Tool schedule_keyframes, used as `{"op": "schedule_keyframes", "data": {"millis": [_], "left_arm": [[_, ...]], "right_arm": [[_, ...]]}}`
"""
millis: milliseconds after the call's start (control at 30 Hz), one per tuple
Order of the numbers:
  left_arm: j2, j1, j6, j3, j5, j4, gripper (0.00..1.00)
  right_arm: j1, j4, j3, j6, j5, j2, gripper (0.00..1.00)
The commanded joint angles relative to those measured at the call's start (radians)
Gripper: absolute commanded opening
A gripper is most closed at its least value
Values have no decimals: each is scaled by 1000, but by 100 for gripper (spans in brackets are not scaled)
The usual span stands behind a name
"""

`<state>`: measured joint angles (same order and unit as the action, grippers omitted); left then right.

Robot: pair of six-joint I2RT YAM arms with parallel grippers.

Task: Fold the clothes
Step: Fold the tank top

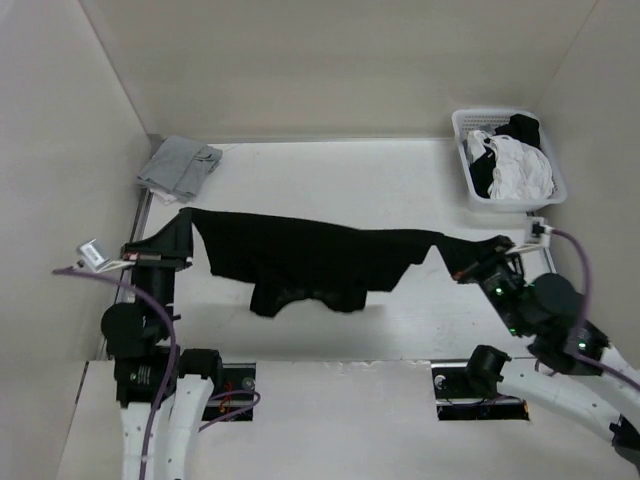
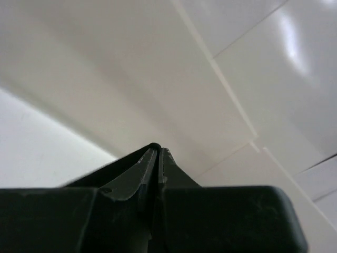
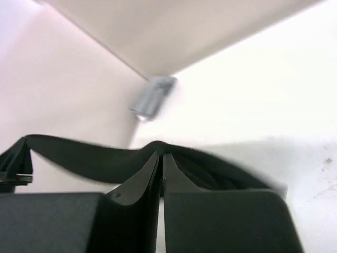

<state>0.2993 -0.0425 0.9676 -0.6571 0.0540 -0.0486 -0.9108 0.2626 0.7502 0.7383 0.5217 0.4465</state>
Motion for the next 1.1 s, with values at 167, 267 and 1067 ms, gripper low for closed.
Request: {"op": "schedule_keyframes", "data": {"millis": [167,267,1067], "left_arm": [[-95,0,-81,-196,30,-364,0],[-86,2,-72,-139,30,-384,0],[1224,-1,62,-246,34,429,0]], "right_arm": [[-404,336,299,-73,339,7,7],[-434,322,273,-77,363,60,8],[692,-411,488,-16,-678,1250,7]]}}
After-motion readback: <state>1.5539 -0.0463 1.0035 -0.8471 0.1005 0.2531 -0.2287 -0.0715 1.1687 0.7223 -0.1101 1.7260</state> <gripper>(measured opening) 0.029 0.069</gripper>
